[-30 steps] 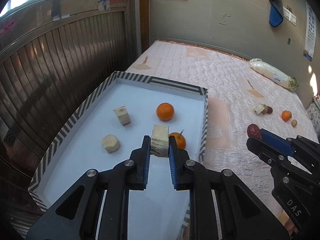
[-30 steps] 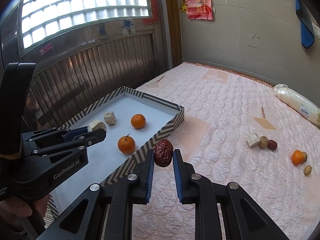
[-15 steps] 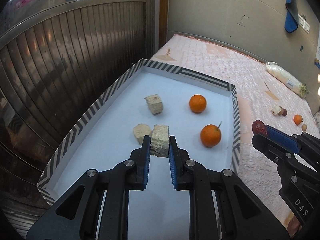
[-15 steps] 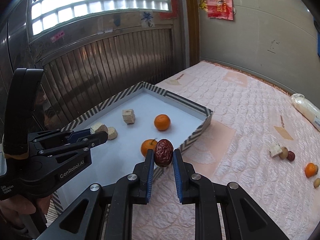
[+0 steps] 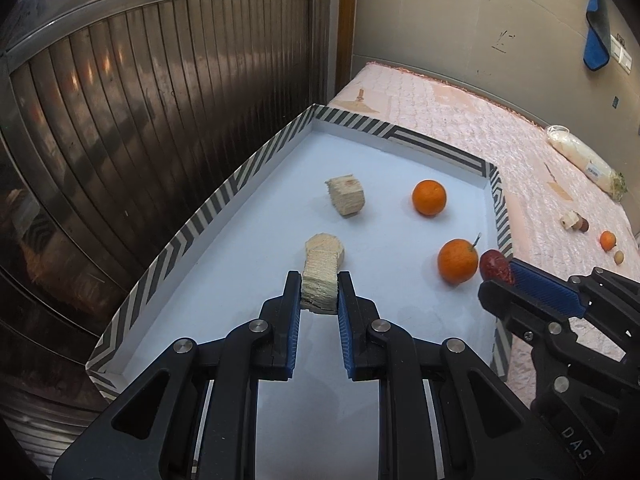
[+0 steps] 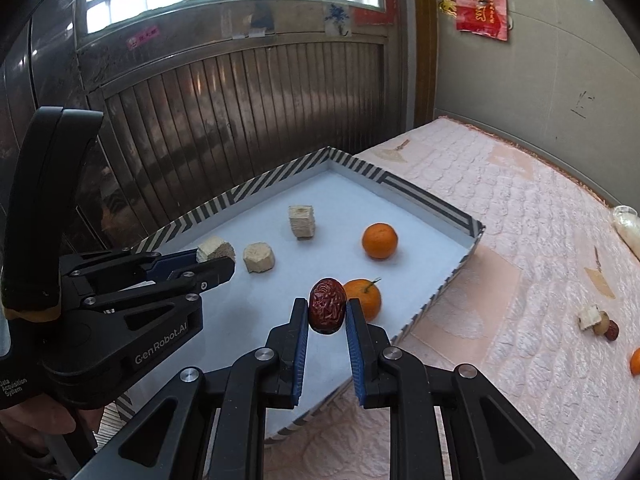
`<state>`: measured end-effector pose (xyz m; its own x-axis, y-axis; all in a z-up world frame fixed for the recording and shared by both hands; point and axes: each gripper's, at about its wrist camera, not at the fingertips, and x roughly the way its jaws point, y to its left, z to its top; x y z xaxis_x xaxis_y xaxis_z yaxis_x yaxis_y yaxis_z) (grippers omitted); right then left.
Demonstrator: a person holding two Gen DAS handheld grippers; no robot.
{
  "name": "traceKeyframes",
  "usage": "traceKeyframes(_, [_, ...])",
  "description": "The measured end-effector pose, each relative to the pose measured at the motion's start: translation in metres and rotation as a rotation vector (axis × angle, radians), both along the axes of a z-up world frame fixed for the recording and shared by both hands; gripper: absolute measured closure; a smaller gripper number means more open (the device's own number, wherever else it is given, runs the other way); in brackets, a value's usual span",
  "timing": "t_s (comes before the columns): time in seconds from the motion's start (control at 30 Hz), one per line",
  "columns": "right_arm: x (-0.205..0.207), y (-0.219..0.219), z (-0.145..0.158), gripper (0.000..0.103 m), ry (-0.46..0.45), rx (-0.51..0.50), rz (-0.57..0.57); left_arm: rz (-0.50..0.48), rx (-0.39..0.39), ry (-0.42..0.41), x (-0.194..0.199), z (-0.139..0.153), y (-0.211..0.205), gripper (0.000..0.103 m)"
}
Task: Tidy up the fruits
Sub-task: 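Carry the cube with the left tool while the right tool carries the date over the tray, then open the left tool to drop the cube while the right tool releases the date into the tray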
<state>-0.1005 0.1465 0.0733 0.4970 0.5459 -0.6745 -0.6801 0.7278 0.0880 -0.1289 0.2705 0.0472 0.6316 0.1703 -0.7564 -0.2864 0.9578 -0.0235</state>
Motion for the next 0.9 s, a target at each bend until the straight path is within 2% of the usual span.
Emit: traceKeyframes(0.9, [0.007,0.040,-0.033,0.085,0.068,-0.080,0.044,0.008,-0.021,0.041,0.004,-0.012,0.006,0.086])
